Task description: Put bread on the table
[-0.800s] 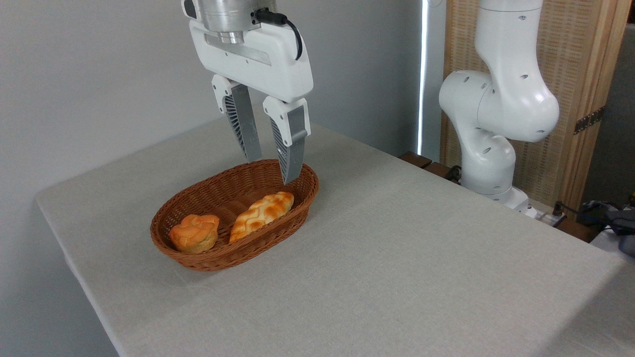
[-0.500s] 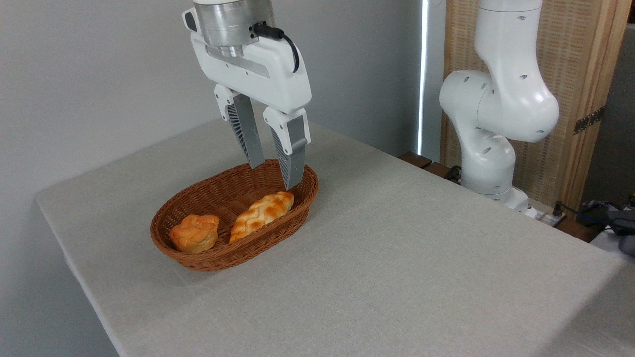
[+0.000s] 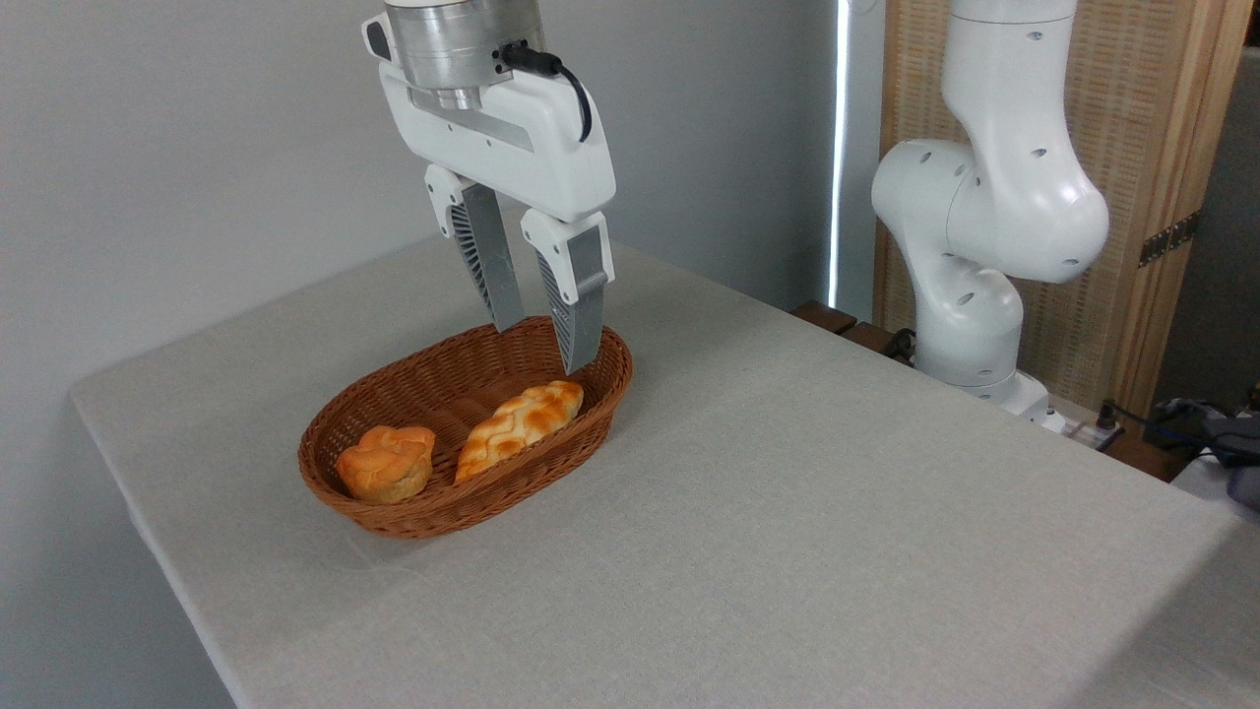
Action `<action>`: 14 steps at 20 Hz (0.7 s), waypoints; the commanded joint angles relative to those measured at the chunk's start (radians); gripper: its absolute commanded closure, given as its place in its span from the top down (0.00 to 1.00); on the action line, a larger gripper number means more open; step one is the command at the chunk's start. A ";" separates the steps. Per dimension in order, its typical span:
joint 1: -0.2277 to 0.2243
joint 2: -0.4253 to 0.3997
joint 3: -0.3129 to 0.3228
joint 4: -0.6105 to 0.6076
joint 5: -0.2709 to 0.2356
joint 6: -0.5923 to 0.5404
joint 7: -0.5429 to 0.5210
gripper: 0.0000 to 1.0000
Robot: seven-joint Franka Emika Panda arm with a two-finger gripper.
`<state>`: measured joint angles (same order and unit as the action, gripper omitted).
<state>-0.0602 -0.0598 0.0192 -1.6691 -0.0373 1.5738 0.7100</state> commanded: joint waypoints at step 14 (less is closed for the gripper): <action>-0.141 -0.198 0.013 -0.336 -0.004 0.179 0.014 1.00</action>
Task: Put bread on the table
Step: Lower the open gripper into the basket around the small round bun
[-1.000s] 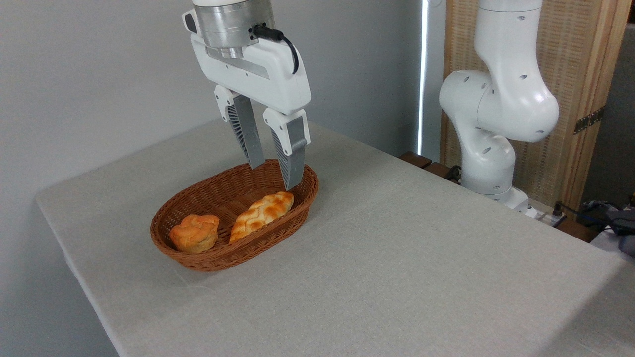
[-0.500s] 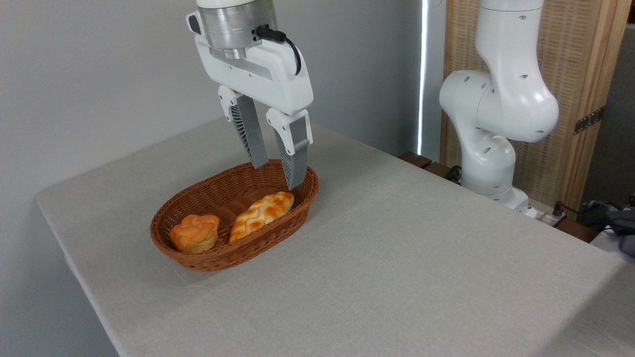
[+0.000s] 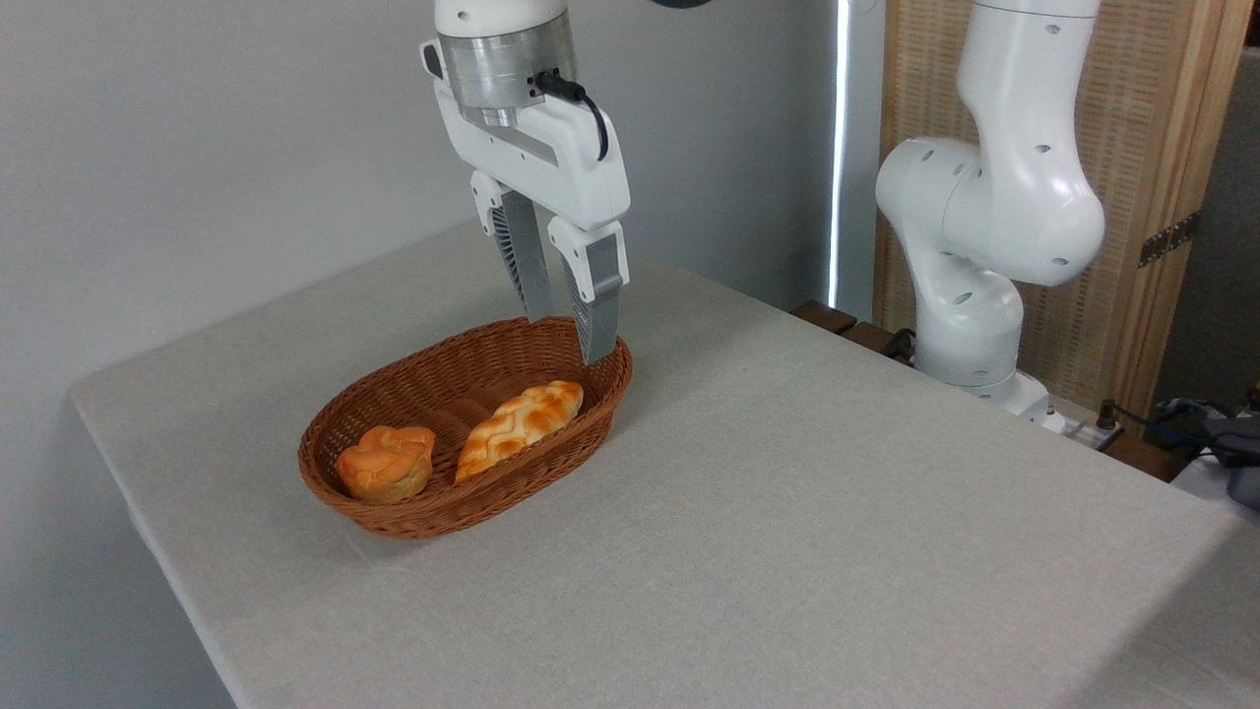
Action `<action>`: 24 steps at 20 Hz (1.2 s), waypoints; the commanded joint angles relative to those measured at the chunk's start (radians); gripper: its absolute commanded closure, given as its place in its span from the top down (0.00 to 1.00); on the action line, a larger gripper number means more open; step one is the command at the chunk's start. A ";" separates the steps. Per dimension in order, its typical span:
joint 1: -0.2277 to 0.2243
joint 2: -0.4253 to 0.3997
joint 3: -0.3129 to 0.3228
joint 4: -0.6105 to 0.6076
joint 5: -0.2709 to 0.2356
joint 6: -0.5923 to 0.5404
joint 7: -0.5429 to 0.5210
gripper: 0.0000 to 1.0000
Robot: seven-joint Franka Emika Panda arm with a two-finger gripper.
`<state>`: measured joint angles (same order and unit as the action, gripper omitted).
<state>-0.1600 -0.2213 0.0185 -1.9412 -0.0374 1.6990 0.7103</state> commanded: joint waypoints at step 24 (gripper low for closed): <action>-0.147 0.002 0.015 -0.282 -0.131 0.665 -0.081 1.00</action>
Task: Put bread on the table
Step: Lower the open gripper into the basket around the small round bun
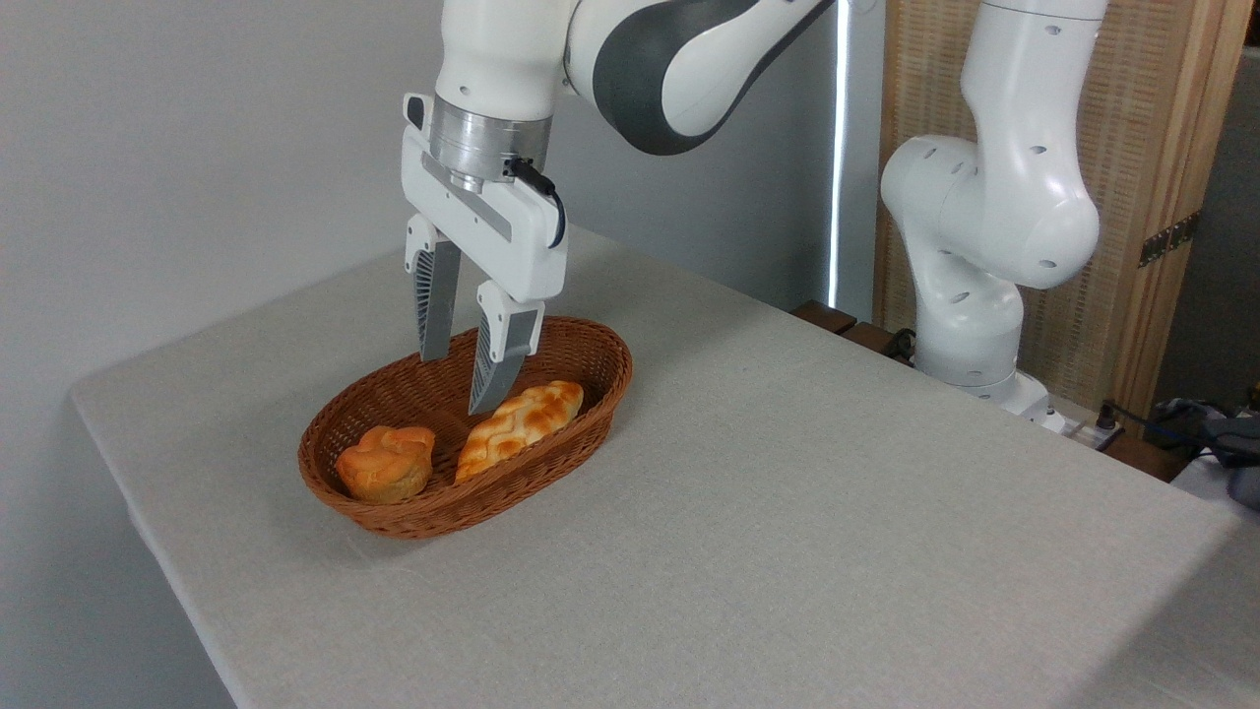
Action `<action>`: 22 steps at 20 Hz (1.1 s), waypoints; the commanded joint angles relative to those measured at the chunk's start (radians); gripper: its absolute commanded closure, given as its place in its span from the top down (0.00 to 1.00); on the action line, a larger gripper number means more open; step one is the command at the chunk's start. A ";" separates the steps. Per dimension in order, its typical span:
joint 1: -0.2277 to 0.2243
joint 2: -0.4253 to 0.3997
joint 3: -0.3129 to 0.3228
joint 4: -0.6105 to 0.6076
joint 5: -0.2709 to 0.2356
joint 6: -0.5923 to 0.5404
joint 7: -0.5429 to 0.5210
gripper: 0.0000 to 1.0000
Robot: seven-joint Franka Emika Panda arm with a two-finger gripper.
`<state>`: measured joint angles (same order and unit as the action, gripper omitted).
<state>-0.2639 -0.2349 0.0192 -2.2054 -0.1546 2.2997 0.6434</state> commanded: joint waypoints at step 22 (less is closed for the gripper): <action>-0.067 0.199 -0.018 0.012 -0.034 0.250 -0.071 1.00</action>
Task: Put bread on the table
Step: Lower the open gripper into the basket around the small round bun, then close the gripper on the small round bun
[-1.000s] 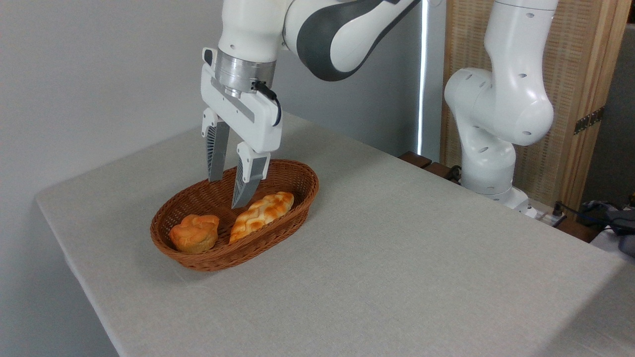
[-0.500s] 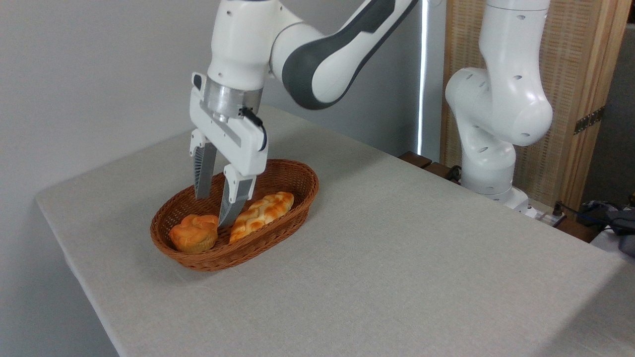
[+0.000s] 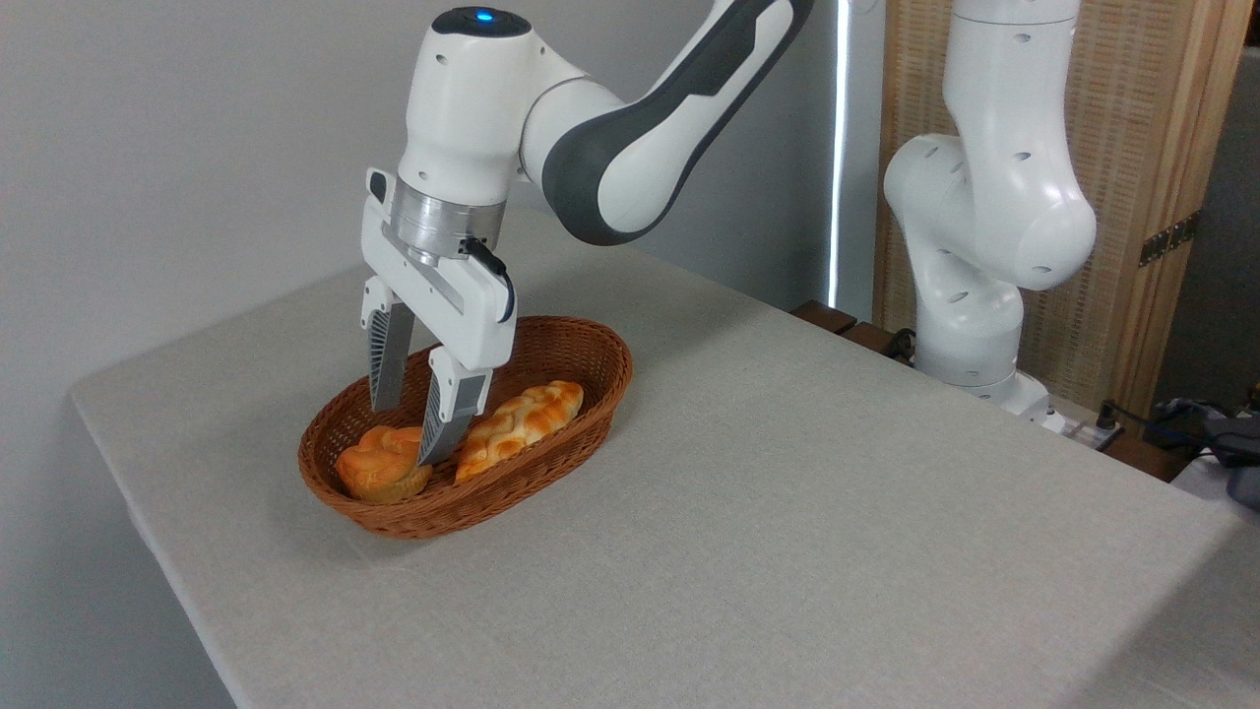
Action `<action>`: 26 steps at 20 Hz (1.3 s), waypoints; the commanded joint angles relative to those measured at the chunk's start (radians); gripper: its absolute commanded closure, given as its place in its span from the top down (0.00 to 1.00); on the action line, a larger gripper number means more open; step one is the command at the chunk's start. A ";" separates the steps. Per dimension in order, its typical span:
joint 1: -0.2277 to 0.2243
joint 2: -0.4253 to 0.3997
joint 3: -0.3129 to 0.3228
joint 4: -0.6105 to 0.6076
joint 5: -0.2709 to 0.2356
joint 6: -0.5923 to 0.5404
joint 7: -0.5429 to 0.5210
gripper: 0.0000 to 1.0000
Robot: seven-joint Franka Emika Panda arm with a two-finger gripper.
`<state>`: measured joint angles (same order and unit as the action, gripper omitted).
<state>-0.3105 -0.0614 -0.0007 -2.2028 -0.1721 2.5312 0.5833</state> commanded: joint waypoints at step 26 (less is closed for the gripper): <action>-0.041 0.072 0.004 0.009 0.059 0.101 -0.049 0.51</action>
<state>-0.3452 0.0050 -0.0039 -2.2007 -0.1259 2.6200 0.5386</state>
